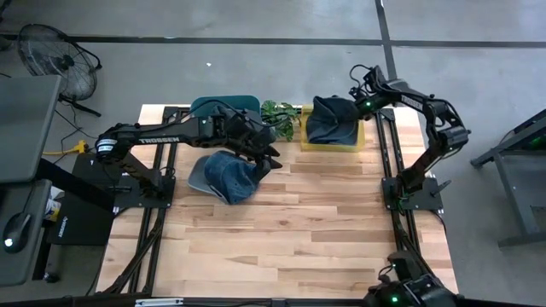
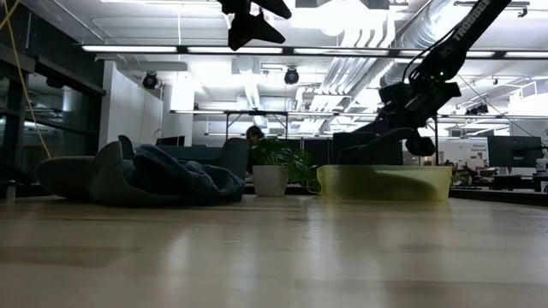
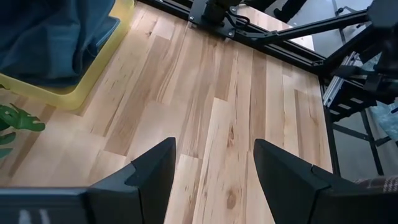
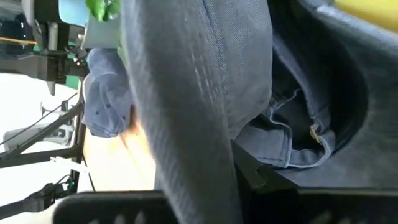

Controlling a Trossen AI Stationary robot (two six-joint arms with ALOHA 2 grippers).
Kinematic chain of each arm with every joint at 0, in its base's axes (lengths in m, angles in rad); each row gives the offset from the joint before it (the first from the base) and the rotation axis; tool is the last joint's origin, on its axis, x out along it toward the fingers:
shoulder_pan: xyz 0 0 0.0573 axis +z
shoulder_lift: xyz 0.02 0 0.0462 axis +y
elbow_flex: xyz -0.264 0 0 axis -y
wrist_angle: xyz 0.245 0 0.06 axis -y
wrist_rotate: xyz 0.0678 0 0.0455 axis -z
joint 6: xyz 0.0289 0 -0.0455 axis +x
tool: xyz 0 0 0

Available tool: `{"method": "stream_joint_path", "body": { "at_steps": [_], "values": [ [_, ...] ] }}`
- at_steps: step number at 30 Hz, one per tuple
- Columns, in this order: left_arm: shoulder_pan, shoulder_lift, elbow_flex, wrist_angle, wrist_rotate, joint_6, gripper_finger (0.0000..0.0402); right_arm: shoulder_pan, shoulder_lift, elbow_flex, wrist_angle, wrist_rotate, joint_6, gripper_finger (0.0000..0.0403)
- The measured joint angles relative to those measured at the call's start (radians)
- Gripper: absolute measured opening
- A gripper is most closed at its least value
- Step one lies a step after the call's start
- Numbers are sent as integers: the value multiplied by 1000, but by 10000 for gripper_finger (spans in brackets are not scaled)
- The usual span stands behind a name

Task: Pick & Place hat
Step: Put the right blue cap into the yellow bin

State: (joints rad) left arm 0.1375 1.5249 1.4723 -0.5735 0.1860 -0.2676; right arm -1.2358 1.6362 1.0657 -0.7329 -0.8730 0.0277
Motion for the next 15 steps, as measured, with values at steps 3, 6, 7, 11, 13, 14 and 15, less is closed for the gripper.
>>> {"method": "stream_joint_path", "body": {
  "at_steps": [3, 6, 7, 11, 13, 14, 15],
  "values": [
    [0, 0, 0, 0, 0, 0, 211, 22, 22, 0, 19, 56, 10, 7],
    [0, 0, 0, 0, 0, 0, 211, 38, 30, 0, 41, 106, 19, 9],
    [0, 0, 0, 0, 0, -3, 211, 42, 31, 0, 44, 115, 20, 9],
    [0, 0, 0, -4, 1, -8, 211, 47, 31, 0, 41, 142, 21, 10],
    [0, 0, 0, -4, 1, -8, 211, 47, 31, 0, 35, 171, 28, 10],
    [0, 0, 0, -4, 1, -8, 211, 46, 31, 0, 35, 187, 38, 10],
    [0, 0, 0, -4, 1, -8, 211, 46, 31, 0, 34, 201, 44, 10]
  ]
}}
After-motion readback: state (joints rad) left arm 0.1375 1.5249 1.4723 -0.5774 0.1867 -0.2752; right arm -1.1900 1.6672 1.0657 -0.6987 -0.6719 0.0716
